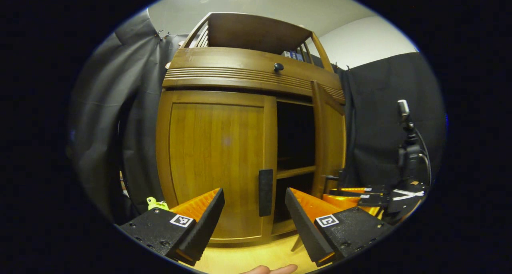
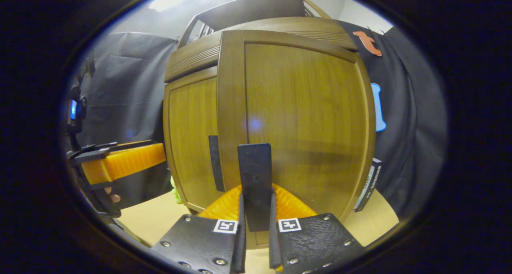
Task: Open the right door of the double-door shoe cabinet with the right hand, and open the left door with the left hand.
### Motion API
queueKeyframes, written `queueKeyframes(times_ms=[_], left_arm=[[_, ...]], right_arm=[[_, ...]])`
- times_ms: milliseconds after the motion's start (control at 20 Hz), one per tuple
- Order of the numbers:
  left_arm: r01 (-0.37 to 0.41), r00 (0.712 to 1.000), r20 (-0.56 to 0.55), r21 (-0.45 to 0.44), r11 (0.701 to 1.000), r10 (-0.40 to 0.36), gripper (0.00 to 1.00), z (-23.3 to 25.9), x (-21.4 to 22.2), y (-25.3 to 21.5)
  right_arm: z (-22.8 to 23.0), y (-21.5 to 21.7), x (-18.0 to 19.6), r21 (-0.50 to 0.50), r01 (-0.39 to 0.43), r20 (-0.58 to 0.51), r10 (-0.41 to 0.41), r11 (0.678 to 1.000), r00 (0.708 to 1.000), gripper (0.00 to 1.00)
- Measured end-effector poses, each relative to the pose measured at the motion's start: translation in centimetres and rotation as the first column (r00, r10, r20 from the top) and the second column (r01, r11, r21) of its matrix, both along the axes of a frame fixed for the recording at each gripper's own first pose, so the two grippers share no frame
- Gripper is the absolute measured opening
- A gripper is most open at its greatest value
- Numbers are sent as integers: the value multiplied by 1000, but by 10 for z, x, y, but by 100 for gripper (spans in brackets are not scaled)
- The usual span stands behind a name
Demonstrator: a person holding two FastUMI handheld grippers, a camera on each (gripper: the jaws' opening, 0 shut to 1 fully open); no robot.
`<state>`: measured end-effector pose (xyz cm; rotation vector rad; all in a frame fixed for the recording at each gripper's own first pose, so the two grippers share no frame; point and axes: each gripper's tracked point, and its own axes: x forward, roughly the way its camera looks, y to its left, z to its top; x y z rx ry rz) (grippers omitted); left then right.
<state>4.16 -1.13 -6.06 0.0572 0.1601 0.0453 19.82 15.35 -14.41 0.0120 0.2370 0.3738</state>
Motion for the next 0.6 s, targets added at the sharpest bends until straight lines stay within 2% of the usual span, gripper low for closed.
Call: queueKeyframes(times_ms=[400,450,550,600], left_arm=[[24,999,23,-1,1000,-24,92,7,-4,-5],[28,999,27,0,1000,-28,96,8,-5,-5],[29,999,30,3,1000,-29,95,9,-6,-4],[25,999,32,5,1000,-25,92,10,-5,-2]], right_arm=[[13,-7,1,-36,49,-2,-49,998,999,22],[15,-8,0,-39,56,-2,-56,998,998,22],[18,-10,0,-43,67,-2,-68,997,998,22],[19,-11,0,-42,72,-3,-72,997,997,22]])
